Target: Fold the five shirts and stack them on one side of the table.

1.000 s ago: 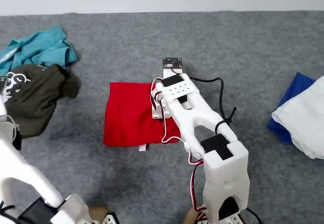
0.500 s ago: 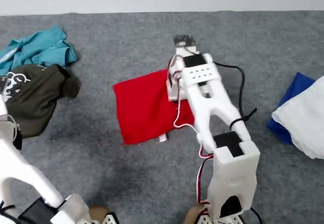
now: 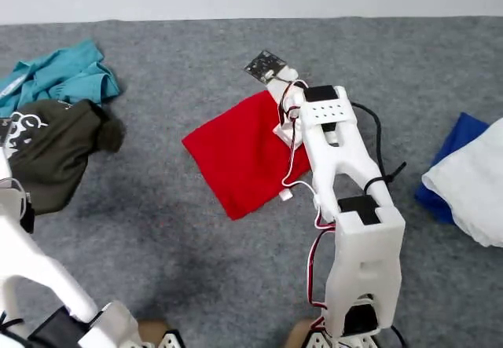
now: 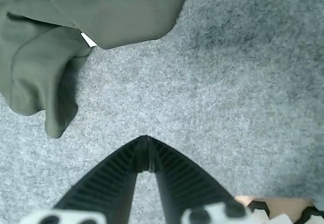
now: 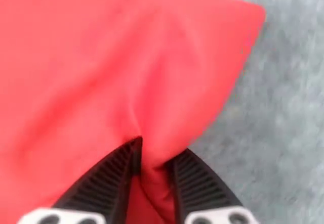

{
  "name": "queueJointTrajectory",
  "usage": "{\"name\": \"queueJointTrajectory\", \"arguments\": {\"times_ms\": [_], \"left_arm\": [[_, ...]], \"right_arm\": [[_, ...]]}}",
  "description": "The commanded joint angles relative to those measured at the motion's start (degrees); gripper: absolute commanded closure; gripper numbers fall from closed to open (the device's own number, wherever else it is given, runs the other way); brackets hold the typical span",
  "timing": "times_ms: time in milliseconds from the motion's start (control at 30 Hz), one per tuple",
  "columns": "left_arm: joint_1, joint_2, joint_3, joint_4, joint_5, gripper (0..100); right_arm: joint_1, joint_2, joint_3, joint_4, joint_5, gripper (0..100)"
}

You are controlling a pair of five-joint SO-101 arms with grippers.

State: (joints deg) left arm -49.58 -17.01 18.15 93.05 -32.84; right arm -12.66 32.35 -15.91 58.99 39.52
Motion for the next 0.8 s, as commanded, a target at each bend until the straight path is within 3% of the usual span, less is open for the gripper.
{"name": "queueJointTrajectory", "arguments": {"times_ms": [0,100,233,567,767], "left_arm": [[0.1,-2.1,-0.6,-0.4,0.0,100],[0.1,-2.0,-0.5,-0.4,0.0,100],[0.4,-1.7,-0.4,-0.4,0.0,100],[0.4,-1.7,-0.2,-0.5,0.0,100],[0.4,-1.7,-0.2,-0.7,0.0,100]], "right_arm": [[0.4,-0.8,-3.3,-2.9,3.3,97.6],[0.6,-1.0,-3.3,-2.3,2.3,89.0],[0.7,-2.4,-3.3,-0.4,-5.0,80.8],[0.2,-12.3,-3.3,1.4,-19.7,79.7],[-0.8,-19.2,-3.3,11.8,-37.5,79.7]]}}
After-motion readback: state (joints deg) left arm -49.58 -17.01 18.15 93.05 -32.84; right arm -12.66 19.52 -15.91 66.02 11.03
